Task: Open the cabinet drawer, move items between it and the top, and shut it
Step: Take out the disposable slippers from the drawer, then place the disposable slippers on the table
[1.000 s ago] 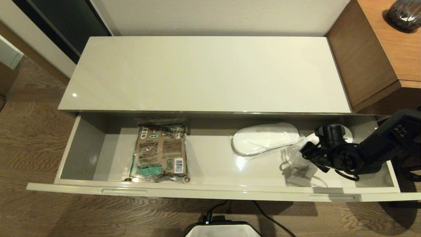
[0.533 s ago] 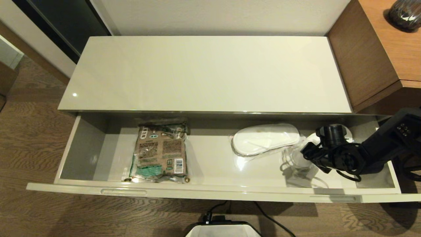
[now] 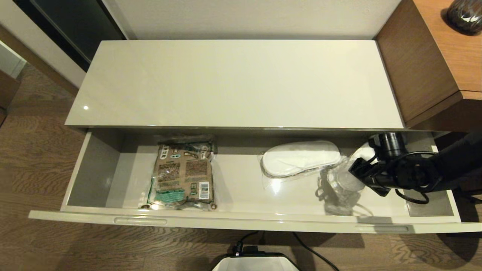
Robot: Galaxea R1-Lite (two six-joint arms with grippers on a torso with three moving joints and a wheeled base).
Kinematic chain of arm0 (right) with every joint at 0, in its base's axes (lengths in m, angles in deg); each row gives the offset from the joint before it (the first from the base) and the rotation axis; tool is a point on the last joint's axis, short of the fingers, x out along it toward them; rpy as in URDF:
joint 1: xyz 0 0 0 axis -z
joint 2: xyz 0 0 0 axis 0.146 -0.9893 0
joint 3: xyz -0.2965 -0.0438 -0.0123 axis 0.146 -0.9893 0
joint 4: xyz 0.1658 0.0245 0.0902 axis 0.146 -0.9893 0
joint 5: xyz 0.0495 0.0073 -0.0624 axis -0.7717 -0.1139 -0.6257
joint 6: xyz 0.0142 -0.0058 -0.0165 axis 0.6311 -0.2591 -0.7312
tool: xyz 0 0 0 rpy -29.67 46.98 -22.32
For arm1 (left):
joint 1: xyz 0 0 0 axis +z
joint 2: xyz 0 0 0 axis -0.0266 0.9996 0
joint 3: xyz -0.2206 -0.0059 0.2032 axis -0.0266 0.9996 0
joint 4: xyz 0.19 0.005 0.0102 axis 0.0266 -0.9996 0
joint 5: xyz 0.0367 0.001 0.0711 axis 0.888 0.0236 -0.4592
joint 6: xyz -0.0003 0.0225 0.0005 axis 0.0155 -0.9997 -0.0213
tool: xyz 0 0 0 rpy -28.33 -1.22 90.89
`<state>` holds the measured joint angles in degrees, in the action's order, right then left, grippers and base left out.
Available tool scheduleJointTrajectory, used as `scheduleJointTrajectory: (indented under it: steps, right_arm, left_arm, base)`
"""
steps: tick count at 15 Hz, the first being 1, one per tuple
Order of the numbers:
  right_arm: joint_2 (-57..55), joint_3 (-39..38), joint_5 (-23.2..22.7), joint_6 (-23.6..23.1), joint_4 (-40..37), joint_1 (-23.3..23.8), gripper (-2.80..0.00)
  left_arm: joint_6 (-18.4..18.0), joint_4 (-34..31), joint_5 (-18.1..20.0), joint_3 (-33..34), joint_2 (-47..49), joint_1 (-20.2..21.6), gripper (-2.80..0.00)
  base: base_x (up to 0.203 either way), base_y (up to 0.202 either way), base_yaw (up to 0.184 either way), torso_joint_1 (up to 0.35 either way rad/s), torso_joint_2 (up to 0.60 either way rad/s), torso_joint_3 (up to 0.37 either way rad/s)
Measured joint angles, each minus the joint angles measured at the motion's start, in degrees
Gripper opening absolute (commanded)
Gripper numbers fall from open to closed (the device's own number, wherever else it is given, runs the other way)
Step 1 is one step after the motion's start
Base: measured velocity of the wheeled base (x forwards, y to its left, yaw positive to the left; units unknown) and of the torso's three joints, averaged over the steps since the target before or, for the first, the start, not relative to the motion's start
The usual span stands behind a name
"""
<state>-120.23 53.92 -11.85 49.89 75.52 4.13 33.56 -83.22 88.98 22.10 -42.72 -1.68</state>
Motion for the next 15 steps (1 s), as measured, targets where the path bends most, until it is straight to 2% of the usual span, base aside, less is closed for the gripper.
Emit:
scheduleJointTrajectory:
  steps: [10, 15]
  right_arm:
    - [15.75, 2.41, 0.02, -0.1, -18.63, -0.7, -2.8]
    - [24.26, 6.16, 0.0, 0.3, -30.38, -1.63, -2.8]
  left_arm:
    - [-0.02, 0.01, 0.0, 0.0, 0.0, -0.02, -2.8]
    - [0.0, -0.01, 0.0, 0.0, 0.0, 0.0, -2.8]
  base:
    - [0.0, 0.0, 0.0, 0.0, 0.0, 0.0]
    - [0.0, 0.0, 0.0, 0.0, 0.0, 0.0]
